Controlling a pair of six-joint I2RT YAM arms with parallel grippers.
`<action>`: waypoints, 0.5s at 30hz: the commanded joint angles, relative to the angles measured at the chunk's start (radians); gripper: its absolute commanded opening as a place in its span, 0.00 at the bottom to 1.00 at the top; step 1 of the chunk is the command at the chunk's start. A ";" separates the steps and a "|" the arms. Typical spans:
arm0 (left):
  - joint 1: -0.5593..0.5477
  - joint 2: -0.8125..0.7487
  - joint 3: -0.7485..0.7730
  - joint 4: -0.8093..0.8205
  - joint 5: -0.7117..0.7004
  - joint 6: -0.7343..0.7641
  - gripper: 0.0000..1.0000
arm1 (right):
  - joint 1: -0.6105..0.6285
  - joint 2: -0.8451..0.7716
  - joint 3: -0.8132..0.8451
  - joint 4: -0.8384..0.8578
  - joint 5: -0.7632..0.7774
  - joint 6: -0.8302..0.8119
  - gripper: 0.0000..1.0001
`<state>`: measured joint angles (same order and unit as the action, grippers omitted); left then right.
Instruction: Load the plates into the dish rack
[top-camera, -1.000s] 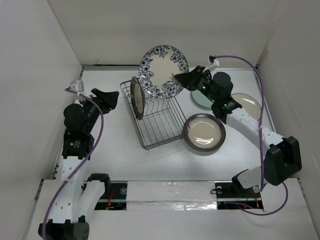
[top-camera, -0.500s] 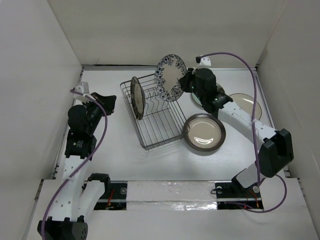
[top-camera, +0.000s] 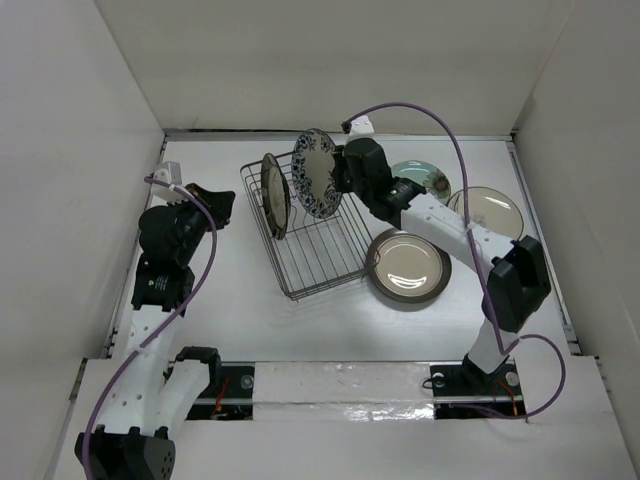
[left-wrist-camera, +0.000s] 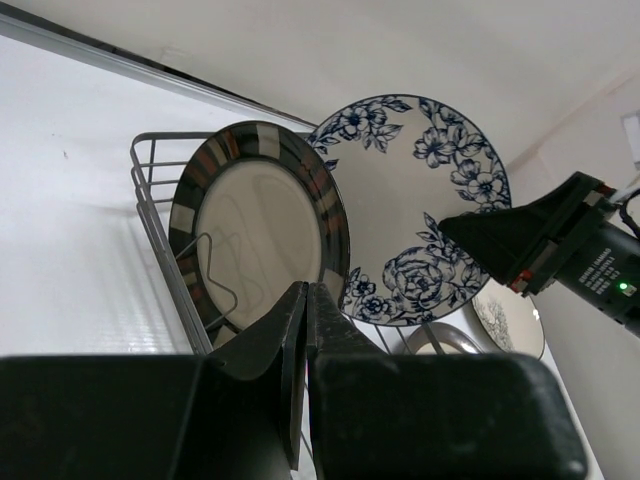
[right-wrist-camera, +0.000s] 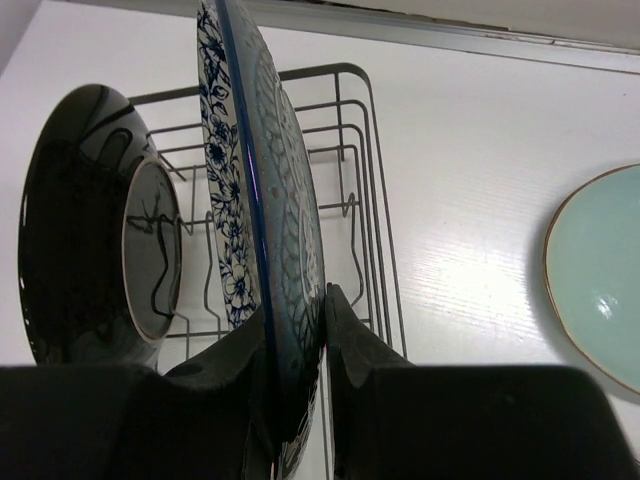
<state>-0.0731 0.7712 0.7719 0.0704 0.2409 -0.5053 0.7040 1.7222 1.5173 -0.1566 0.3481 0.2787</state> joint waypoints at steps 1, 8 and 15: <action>-0.005 0.003 0.010 0.043 0.027 0.011 0.00 | 0.014 0.002 0.136 0.097 0.066 -0.022 0.00; -0.005 0.000 0.010 0.043 0.034 0.011 0.00 | 0.051 0.085 0.208 0.040 0.127 -0.046 0.00; -0.005 0.000 0.010 0.037 0.024 0.016 0.00 | 0.109 0.157 0.290 -0.024 0.221 -0.072 0.00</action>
<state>-0.0731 0.7738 0.7719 0.0700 0.2584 -0.5045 0.7883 1.8866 1.6989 -0.2565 0.4732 0.2321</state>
